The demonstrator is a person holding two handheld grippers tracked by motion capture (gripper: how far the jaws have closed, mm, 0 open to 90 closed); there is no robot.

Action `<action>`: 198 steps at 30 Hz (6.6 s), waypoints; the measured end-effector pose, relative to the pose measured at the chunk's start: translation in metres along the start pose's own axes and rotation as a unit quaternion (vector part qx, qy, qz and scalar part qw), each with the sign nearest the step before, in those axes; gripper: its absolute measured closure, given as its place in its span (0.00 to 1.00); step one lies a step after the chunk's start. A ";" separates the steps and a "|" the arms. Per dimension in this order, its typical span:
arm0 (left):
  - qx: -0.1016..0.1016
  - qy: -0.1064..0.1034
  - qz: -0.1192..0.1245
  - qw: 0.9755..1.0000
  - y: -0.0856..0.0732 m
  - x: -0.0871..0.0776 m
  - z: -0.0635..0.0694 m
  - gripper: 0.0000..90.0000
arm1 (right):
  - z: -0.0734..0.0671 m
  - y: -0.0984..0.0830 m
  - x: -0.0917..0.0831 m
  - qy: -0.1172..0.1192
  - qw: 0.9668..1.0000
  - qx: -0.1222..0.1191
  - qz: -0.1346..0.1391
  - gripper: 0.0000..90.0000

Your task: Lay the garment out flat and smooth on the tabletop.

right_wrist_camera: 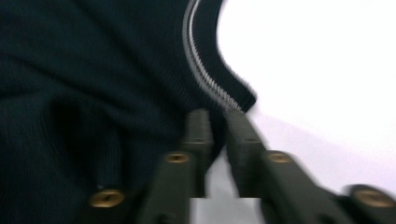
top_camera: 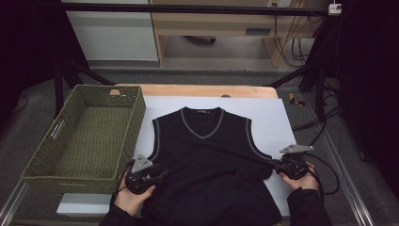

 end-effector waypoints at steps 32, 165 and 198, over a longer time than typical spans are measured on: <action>0.064 0.194 -0.013 0.979 0.012 0.002 -0.018 0.97 | 0.009 0.019 0.039 0.067 0.996 0.045 0.031 0.87; 0.021 0.020 -0.020 0.999 -0.032 -0.027 0.024 0.28 | -0.055 0.007 -0.019 0.085 0.991 -0.031 0.098 0.39; -0.002 0.048 -0.052 0.998 -0.040 -0.042 0.000 0.95 | -0.056 -0.024 -0.024 0.081 0.996 -0.029 0.006 1.00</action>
Point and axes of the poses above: each handheld gripper's, and its own axes: x roughly forward along the jaws, y roughly out of its top, z roughly to its right, the point moved 4 cm from there along x, roughly forward along the jaws, and after that the axes turned 7 degrees about -x, right-handed, at the moved point
